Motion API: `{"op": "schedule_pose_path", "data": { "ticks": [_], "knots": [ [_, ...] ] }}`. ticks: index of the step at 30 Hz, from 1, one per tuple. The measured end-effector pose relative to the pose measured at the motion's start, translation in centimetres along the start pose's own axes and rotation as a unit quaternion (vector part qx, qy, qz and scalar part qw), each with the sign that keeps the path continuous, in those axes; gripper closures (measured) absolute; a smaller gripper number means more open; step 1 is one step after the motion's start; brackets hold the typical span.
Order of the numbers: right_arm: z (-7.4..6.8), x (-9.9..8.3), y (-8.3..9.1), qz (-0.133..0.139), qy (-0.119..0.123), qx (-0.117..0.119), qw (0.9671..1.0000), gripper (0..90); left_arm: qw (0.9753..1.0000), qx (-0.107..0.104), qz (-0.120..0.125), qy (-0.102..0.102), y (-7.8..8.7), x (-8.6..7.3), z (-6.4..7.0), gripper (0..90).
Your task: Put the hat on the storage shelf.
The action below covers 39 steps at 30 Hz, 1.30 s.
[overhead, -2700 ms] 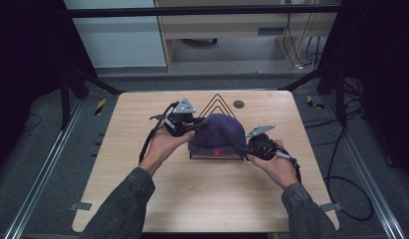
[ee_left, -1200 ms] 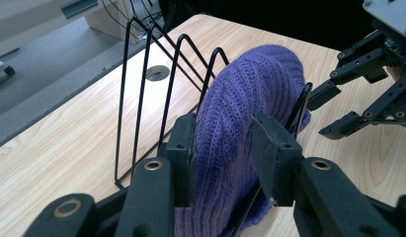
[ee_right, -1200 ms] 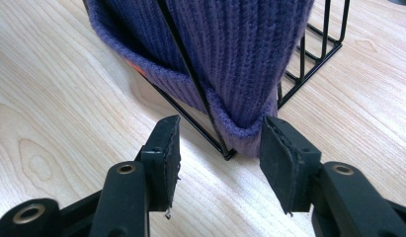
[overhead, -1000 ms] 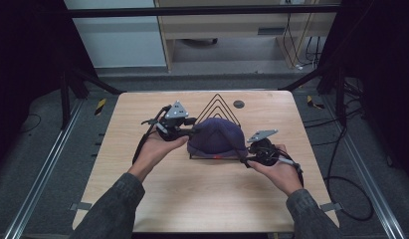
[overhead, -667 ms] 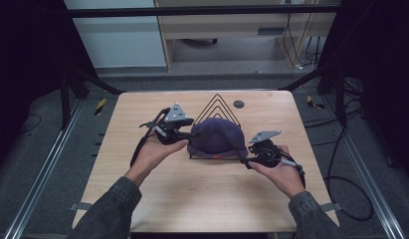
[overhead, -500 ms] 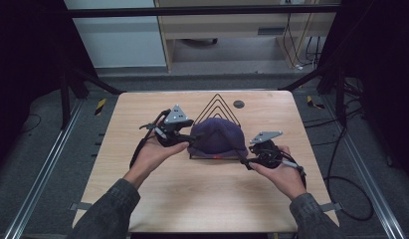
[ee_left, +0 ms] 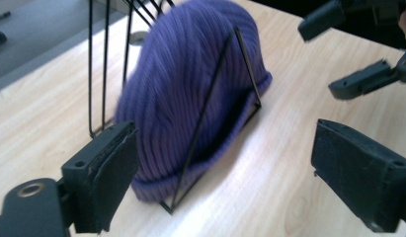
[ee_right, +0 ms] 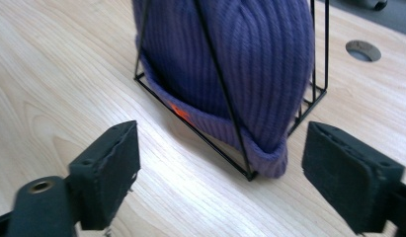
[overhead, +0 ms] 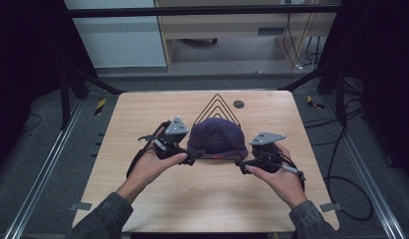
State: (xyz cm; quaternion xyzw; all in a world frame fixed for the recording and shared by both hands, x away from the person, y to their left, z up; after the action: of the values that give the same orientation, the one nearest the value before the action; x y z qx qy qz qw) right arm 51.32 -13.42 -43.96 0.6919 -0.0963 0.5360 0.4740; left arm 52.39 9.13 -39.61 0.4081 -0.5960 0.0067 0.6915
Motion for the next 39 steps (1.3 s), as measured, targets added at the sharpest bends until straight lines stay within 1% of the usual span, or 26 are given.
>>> {"op": "schedule_pose_path", "data": {
  "ticks": [2, 5, 6, 8, 9, 10, 12, 14, 16, 17, 18, 19, 20, 21, 23, 24, 25, 26, 27, 28, 29, 30, 31, 32, 36, 39],
  "knots": [
    [-0.6, 0.2, 0.2, 0.007, 0.005, 0.005, 1.0000, 12.2, 1.0000, 0.004, -0.004, 0.000, 0.4, -0.6, 0.2, 8.1],
    [-1.4, 0.6, 0.5, 0.015, 0.011, 0.013, 0.9997, 10.3, 1.0000, 0.002, -0.001, 0.004, 1.2, -1.5, 0.4, 6.1],
    [-1.4, 0.6, 0.5, 0.015, 0.011, 0.013, 0.9997, 10.3, 1.0000, 0.002, -0.001, 0.004, 1.2, -1.5, 0.4, 5.9],
    [-2.2, 0.8, 0.5, 0.019, 0.015, 0.021, 0.9995, 9.0, 0.9999, 0.010, 0.000, 0.004, 1.7, -2.5, 0.2, 4.7],
    [-2.4, 0.8, 0.4, 0.020, 0.016, 0.023, 0.9994, 8.6, 0.9999, 0.010, 0.000, 0.004, 1.7, -2.5, 0.2, 4.7],
    [-2.7, 0.8, 0.3, 0.020, 0.017, 0.026, 0.9993, 8.3, 0.9999, 0.009, 0.004, 0.013, 2.0, -3.1, 0.1, 4.5],
    [-2.9, 0.8, 0.2, 0.020, 0.018, 0.029, 0.9992, 8.3, 0.9998, 0.011, 0.004, 0.013, 2.2, -3.4, 0.0, 4.2],
    [-3.6, 0.6, -0.3, 0.016, 0.021, 0.036, 0.9990, 9.2, 0.9996, -0.002, 0.019, 0.019, 2.5, -4.3, -0.2, 4.2],
    [-4.0, 0.3, -0.8, 0.012, 0.021, 0.042, 0.9988, 10.3, 0.9995, 0.000, 0.021, 0.022, 2.6, -4.7, -0.3, 4.3],
    [-4.3, 0.1, -1.0, 0.008, 0.021, 0.045, 0.9987, 10.2, 0.9993, 0.002, 0.022, 0.031, 2.7, -5.5, -0.5, 4.5],
    [-4.5, -0.1, -1.3, 0.005, 0.021, 0.049, 0.9986, 10.2, 0.9992, 0.001, 0.022, 0.033, 2.7, -6.0, -0.6, 4.5],
    [-4.5, -0.1, -1.3, 0.005, 0.021, 0.049, 0.9986, 10.2, 0.9992, 0.001, 0.022, 0.033, 2.7, -6.0, -0.6, 4.5],
    [-5.0, -0.6, -1.9, -0.004, 0.023, 0.057, 0.9981, 9.8, 0.9990, 0.003, 0.021, 0.039, 2.8, -6.6, -0.8, 4.6],
    [-5.2, -0.7, -2.1, -0.008, 0.023, 0.059, 0.9979, 9.8, 0.9988, 0.004, 0.019, 0.046, 2.8, -7.5, -1.0, 4.6],
    [-5.5, -1.2, -2.7, -0.016, 0.024, 0.062, 0.9976, 9.7, 0.9982, 0.011, 0.014, 0.056, 2.9, -8.5, -1.4, 4.7],
    [-5.7, -1.4, -2.9, -0.021, 0.025, 0.064, 0.9974, 9.7, 0.9981, 0.014, 0.010, 0.059, 3.0, -9.0, -1.7, 5.0],
    [-5.7, -1.4, -2.9, -0.021, 0.025, 0.064, 0.9974, 9.7, 0.9981, 0.014, 0.010, 0.059, 3.0, -9.0, -1.7, 5.2],
    [-6.1, -1.9, -3.5, -0.030, 0.027, 0.065, 0.9971, 9.7, 0.9979, 0.016, 0.006, 0.062, 3.0, -9.5, -1.9, 5.2],
    [-6.1, -1.9, -3.5, -0.030, 0.027, 0.065, 0.9971, 9.7, 0.9977, 0.019, 0.002, 0.065, 3.0, -10.0, -2.0, 5.2],
    [-6.6, -2.6, -4.2, -0.043, 0.031, 0.072, 0.9960, 9.8, 0.9973, 0.023, -0.006, 0.069, 3.0, -11.0, -2.3, 5.2],
    [-6.6, -2.6, -4.2, -0.043, 0.031, 0.072, 0.9960, 9.8, 0.9973, 0.023, -0.006, 0.069, 3.0, -11.0, -2.3, 5.2],
    [-7.1, -3.2, -4.9, -0.056, 0.032, 0.078, 0.9949, 9.9, 0.9972, 0.029, -0.018, 0.067, 2.9, -12.1, -2.5, 5.1],
    [-7.1, -3.2, -4.9, -0.056, 0.032, 0.078, 0.9949, 9.9, 0.9972, 0.029, -0.018, 0.067, 2.9, -12.1, -2.5, 5.1],
    [-7.5, -3.8, -5.4, -0.065, 0.032, 0.083, 0.9939, 9.9, 0.9967, 0.034, -0.028, 0.069, 2.8, -13.1, -2.7, 5.1],
    [-8.0, -4.6, -6.4, -0.075, 0.032, 0.087, 0.9928, 9.8, 0.9956, 0.052, -0.055, 0.055, 2.6, -15.2, -3.4, 4.8],
    [-8.1, -5.2, -7.2, -0.082, 0.026, 0.084, 0.9927, 9.7, 0.9939, 0.056, -0.068, 0.067, 2.5, -16.2, -4.2, 4.8]
  ]
}}
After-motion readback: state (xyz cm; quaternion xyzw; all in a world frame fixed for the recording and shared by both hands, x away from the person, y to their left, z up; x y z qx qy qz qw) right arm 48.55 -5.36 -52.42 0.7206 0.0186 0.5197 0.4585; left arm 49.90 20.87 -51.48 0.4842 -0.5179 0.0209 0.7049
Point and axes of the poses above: each handheld gripper's, and its own axes: y roughly backward along the jaws, x roughly out of its top, z roughly to its right, the point moved 6 cm from there along -y, roughly forward along the jaws, and after that the axes turned 4 degrees about z, right-handed, at the moved point
